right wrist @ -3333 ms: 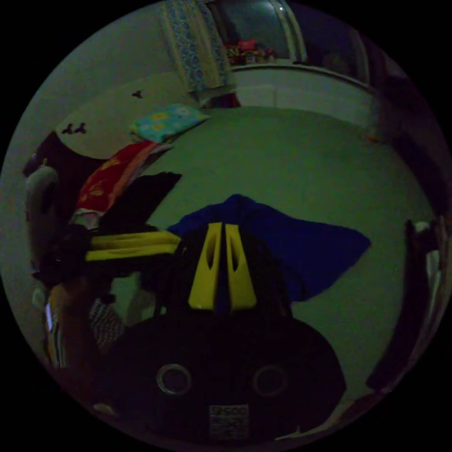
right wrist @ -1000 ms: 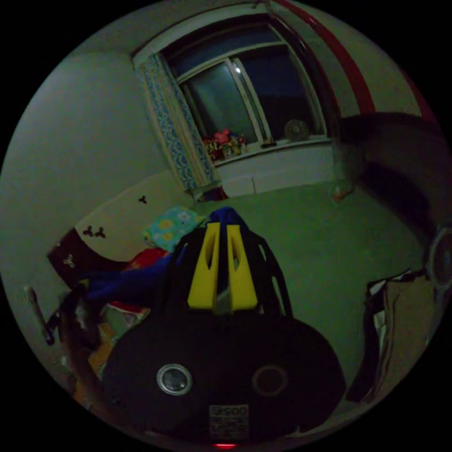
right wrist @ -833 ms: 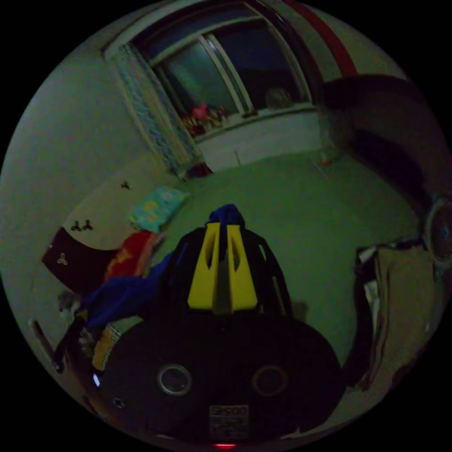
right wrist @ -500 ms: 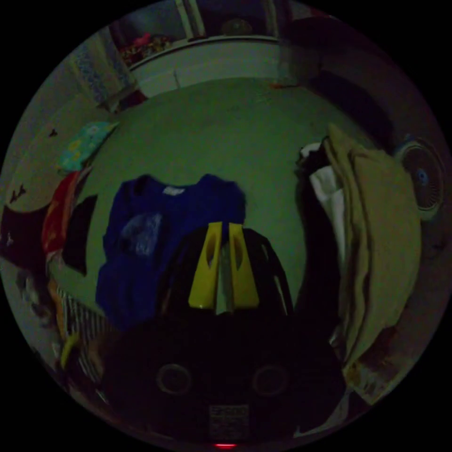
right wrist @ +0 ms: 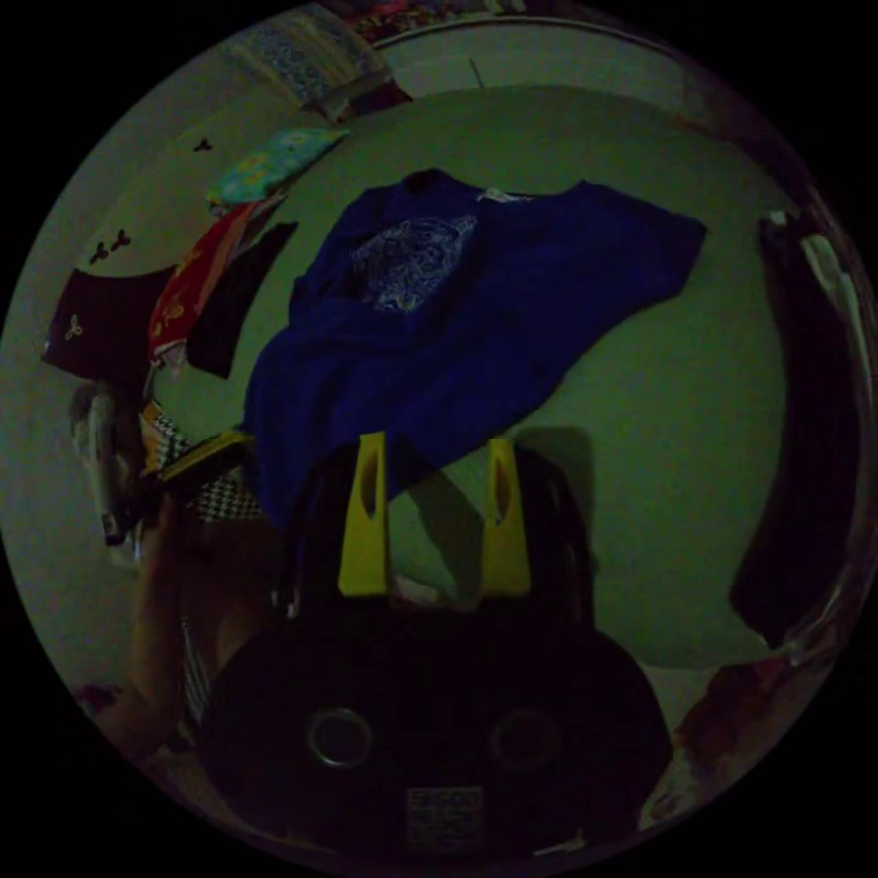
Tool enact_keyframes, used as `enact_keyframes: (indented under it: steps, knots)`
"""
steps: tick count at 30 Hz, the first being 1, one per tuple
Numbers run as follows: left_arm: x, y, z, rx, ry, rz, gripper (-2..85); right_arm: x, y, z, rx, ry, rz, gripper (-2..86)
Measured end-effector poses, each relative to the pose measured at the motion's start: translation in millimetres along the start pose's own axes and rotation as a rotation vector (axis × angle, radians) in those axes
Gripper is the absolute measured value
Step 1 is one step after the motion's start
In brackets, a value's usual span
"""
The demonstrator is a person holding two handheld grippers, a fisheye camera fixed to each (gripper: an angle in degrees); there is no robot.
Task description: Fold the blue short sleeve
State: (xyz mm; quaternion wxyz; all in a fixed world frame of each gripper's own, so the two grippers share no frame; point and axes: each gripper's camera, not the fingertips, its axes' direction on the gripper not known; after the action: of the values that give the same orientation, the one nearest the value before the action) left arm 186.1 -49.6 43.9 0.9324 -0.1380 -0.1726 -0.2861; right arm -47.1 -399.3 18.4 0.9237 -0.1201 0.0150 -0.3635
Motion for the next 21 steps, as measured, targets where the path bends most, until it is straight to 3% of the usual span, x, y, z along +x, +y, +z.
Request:
enact_keyframes:
  steps: [5, 9, 16, 19, 21]
  knots:
    - [39, 1, 17, 0.013, -0.068, 0.091, 4.6, -19, -3, 12, 0.023, 0.157, -0.057, 8.5]
    - [65, 2, 12, 0.022, -0.024, 0.191, 4.0, -10, 7, -1, 0.072, 0.161, -0.085, -0.7]
    - [85, -2, -17, 0.125, 0.012, 0.261, 3.8, 57, 42, -55, 0.102, 0.313, 0.029, -1.3]
    - [84, -24, -17, 0.173, -0.011, 0.235, 4.1, 82, 43, -50, -0.046, 0.32, 0.076, -1.0]
    - [85, -44, -9, 0.182, -0.008, 0.228, 6.0, 85, 40, -49, -0.08, 0.446, 0.074, -0.5]
